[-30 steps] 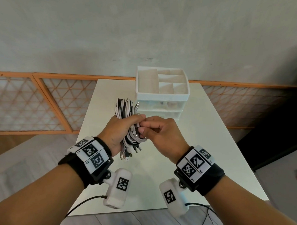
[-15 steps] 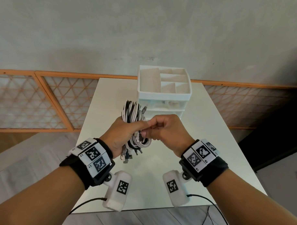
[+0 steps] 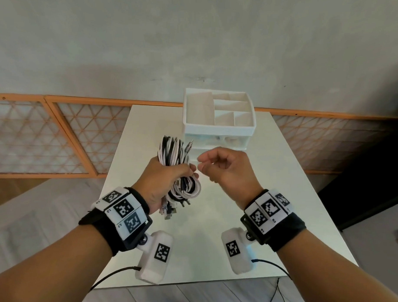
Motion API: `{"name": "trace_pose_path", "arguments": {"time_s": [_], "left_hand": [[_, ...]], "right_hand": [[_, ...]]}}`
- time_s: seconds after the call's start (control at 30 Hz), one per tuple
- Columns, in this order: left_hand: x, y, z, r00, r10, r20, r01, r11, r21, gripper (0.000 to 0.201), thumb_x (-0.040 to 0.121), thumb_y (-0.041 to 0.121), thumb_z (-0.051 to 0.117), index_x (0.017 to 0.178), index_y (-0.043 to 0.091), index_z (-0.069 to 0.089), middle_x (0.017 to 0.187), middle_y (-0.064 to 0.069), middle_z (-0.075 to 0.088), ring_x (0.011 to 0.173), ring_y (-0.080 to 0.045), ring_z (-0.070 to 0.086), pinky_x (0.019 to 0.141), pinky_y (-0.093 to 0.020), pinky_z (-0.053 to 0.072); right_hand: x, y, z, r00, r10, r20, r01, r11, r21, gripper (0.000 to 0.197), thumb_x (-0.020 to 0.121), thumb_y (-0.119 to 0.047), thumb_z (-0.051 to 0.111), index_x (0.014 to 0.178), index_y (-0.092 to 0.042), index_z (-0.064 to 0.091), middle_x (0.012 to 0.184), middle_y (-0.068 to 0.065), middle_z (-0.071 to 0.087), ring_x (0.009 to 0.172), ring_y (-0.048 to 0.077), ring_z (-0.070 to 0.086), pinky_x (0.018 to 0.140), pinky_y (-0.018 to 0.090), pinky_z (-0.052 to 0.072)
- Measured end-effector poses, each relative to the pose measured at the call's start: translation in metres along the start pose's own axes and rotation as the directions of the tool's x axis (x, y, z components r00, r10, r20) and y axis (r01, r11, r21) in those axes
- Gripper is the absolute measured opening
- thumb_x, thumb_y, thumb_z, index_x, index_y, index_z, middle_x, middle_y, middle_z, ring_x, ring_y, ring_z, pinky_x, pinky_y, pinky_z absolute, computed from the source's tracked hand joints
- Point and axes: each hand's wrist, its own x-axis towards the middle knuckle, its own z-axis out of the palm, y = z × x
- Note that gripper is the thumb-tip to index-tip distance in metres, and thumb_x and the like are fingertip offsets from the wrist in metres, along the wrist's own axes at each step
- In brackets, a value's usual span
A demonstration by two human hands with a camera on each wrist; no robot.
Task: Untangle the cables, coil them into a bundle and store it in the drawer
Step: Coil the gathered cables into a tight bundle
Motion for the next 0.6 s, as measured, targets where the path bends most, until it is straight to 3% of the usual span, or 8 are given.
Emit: {"name": "trace_pose_path", "arguments": {"time_s": [0.07,0.13,0.27,0.37,0.43,0.5,0.6], "left_hand": [[0.001,-0.001,-0.003,1.000,-0.013,-0.010,0.013,0.999,-0.043,0.012,0.078,-0.007,0.064,0.083,0.001,0.071,0.078,-0.019,0.068,0.074,-0.030,0.067,0.075,-0.039,0.053],[0.000,-0.001,-0.003,1.000,-0.018,-0.003,0.018,0.996,-0.087,0.010,0.073,-0.003,0.067,0.082,0.001,0.071,0.078,-0.020,0.065,0.075,-0.031,0.065,0.077,-0.044,0.053],[-0.004,0.000,-0.006,0.998,-0.007,0.061,0.014,0.993,-0.120,0.032,0.072,0.004,0.073,0.098,-0.013,0.066,0.090,-0.026,0.064,0.081,-0.033,0.064,0.080,-0.045,0.053],[-0.009,0.000,-0.007,0.988,0.021,0.153,-0.013,0.999,-0.049,0.022,0.078,-0.001,0.073,0.099,-0.007,0.068,0.091,-0.023,0.068,0.082,-0.029,0.066,0.078,-0.040,0.055],[-0.011,0.004,-0.005,0.986,0.067,0.153,-0.061,0.997,-0.042,0.017,0.081,-0.010,0.066,0.094,0.000,0.073,0.089,-0.016,0.073,0.081,-0.023,0.070,0.075,-0.035,0.058],[-0.007,0.006,-0.006,0.988,0.109,0.107,-0.102,0.993,-0.062,0.022,0.077,-0.010,0.064,0.087,0.005,0.076,0.089,-0.014,0.075,0.083,-0.024,0.072,0.075,-0.036,0.058],[-0.002,0.010,-0.013,0.988,0.136,0.074,-0.131,0.989,-0.071,0.024,0.070,-0.002,0.064,0.090,0.002,0.076,0.096,-0.021,0.075,0.094,-0.035,0.072,0.083,-0.046,0.058]], "right_hand": [[0.001,-0.001,-0.001,0.998,0.035,0.047,-0.038,0.998,0.059,0.013,0.078,-0.005,0.082,0.087,-0.008,0.072,0.071,0.001,0.065,0.060,0.017,0.050,0.055,0.021,0.040],[0.001,-0.002,0.003,0.989,0.053,0.137,-0.058,0.998,0.033,0.020,0.074,-0.007,0.085,0.089,-0.009,0.072,0.076,0.005,0.065,0.063,0.021,0.049,0.057,0.023,0.043],[0.005,0.001,0.008,0.986,0.103,0.131,-0.103,0.995,-0.004,0.038,0.064,-0.008,0.092,0.094,-0.012,0.067,0.083,0.000,0.059,0.055,0.012,0.046,0.060,0.028,0.044],[0.010,0.000,0.010,0.976,0.120,0.182,-0.103,0.990,-0.099,0.055,0.062,-0.004,0.092,0.104,-0.022,0.061,0.091,-0.006,0.057,0.060,0.011,0.048,0.062,0.025,0.046],[0.010,0.000,0.014,0.955,0.115,0.272,-0.107,0.993,-0.045,0.062,0.069,0.008,0.083,0.112,-0.028,0.058,0.084,-0.016,0.058,0.065,0.006,0.054,0.071,0.027,0.051],[0.013,0.000,0.018,0.940,0.120,0.318,-0.152,0.985,0.076,0.065,0.073,0.012,0.075,0.125,-0.021,0.056,0.076,-0.022,0.062,0.072,0.002,0.060,0.081,0.031,0.050],[0.015,-0.009,0.021,0.915,0.143,0.376,-0.227,0.955,0.191,0.080,0.069,0.003,0.072,0.143,-0.012,0.046,0.096,-0.010,0.070,0.092,0.009,0.067,0.086,0.028,0.050]]}}
